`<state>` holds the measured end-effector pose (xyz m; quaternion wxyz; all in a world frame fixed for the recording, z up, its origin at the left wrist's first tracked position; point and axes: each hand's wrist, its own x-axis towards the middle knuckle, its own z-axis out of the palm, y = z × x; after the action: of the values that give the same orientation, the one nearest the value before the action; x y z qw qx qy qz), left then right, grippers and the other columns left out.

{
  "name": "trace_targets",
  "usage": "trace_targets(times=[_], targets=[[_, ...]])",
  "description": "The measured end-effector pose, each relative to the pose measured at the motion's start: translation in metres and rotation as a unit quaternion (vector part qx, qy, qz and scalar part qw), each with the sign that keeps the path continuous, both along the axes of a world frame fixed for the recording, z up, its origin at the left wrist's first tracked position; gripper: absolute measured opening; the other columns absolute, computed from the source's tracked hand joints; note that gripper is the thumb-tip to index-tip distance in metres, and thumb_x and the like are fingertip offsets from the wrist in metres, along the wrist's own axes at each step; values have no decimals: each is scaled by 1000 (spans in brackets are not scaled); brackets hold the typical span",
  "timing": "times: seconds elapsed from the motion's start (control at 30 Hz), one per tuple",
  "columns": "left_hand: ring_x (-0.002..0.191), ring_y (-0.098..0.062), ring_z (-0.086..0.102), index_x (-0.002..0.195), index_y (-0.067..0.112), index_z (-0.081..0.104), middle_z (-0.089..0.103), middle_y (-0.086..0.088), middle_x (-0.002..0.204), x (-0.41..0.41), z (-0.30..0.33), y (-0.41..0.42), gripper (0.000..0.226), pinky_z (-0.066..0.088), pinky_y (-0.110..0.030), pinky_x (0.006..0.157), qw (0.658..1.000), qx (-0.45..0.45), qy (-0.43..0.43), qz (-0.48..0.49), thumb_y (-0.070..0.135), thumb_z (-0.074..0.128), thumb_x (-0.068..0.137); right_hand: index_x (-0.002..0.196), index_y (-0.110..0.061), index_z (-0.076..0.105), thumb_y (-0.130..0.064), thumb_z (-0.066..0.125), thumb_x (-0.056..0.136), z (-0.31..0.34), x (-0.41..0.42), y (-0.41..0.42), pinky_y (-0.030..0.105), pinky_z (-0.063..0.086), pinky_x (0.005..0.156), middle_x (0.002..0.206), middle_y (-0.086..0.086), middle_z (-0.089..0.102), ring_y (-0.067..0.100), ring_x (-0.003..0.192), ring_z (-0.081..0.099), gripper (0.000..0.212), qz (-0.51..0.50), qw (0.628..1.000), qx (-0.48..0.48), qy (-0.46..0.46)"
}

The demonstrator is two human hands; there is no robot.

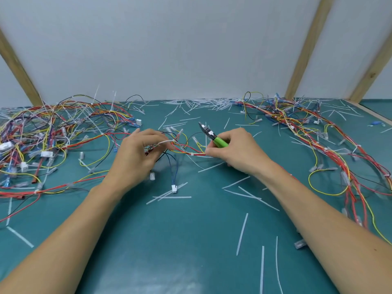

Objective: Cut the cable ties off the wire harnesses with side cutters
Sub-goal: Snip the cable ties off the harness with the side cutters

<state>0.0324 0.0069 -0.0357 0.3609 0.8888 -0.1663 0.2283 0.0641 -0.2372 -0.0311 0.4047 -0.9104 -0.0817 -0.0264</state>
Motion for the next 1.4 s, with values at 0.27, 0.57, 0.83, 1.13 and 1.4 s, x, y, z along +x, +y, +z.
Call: trace_targets(times=[0.27,0.57,0.83,1.13,1.4], targets=[[92,-9,57,88,22,72,70,5,92,-13,19,-8,24,44,-26,88,985,-108,-60,122,15,54,74,80,-32,72,-30,76,84,-3,-1,5,34,53,80,79,-12,69,18,90,64,6,-20,998,-55,-31],[105,-12,61,108,25,69,69,14,107,-23,-4,-42,21,47,-36,95,992,104,10,-70,29,58,90,109,-35,76,-18,70,86,-3,5,2,29,48,77,103,-11,75,13,80,58,29,34,997,-47,43],[130,-12,51,128,27,56,64,9,128,-9,-13,-33,35,0,-36,126,976,214,-18,37,43,52,97,112,-21,78,2,69,88,-2,2,6,17,42,68,100,-11,76,-3,68,57,35,62,990,121,34],[111,-11,60,127,25,60,67,9,111,-2,-6,-24,35,12,-37,125,983,182,-41,-7,43,44,102,101,-18,78,15,60,88,3,-11,15,22,48,56,99,0,78,25,70,46,39,129,937,313,91],[85,-17,50,96,26,72,60,7,88,8,-12,-14,38,36,-35,86,991,129,26,-18,53,46,94,100,-17,77,9,61,90,1,-13,15,24,51,61,102,0,78,28,84,48,32,138,929,318,127]])
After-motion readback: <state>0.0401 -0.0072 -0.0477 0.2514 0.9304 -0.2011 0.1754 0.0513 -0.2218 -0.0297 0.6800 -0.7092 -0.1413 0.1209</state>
